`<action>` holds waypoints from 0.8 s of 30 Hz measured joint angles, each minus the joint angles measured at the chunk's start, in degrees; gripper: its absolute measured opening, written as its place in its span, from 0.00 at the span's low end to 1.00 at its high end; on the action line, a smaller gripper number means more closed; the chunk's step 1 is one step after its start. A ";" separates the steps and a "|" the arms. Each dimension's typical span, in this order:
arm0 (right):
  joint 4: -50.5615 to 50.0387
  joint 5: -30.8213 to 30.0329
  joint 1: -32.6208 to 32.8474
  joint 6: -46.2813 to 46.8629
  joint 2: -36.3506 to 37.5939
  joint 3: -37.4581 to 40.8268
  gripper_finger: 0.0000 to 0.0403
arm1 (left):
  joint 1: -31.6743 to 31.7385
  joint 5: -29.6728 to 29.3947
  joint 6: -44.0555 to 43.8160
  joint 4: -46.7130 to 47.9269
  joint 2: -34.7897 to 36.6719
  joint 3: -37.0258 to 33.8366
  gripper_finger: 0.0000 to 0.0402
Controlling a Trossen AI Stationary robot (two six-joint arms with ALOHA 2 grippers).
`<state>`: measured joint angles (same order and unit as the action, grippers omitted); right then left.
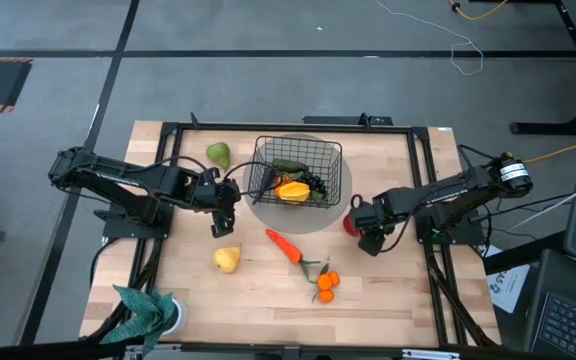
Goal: Build produce basket
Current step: Put the red pomegranate into the black wire basket
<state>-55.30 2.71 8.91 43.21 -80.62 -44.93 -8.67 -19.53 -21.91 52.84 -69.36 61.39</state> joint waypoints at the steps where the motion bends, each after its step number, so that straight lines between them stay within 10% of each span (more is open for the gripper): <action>1: 0.02 0.33 0.02 -0.25 0.00 0.00 0.47 | 0.00 -0.01 -0.01 -0.01 0.00 0.00 0.38; 24: 0.51 -15.09 0.00 16.10 0.00 0.00 0.47 | 0.00 -0.01 -0.01 0.01 0.00 0.00 0.38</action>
<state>-54.79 -12.38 8.91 59.31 -80.62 -44.93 -8.67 -19.54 -21.91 52.85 -69.36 61.39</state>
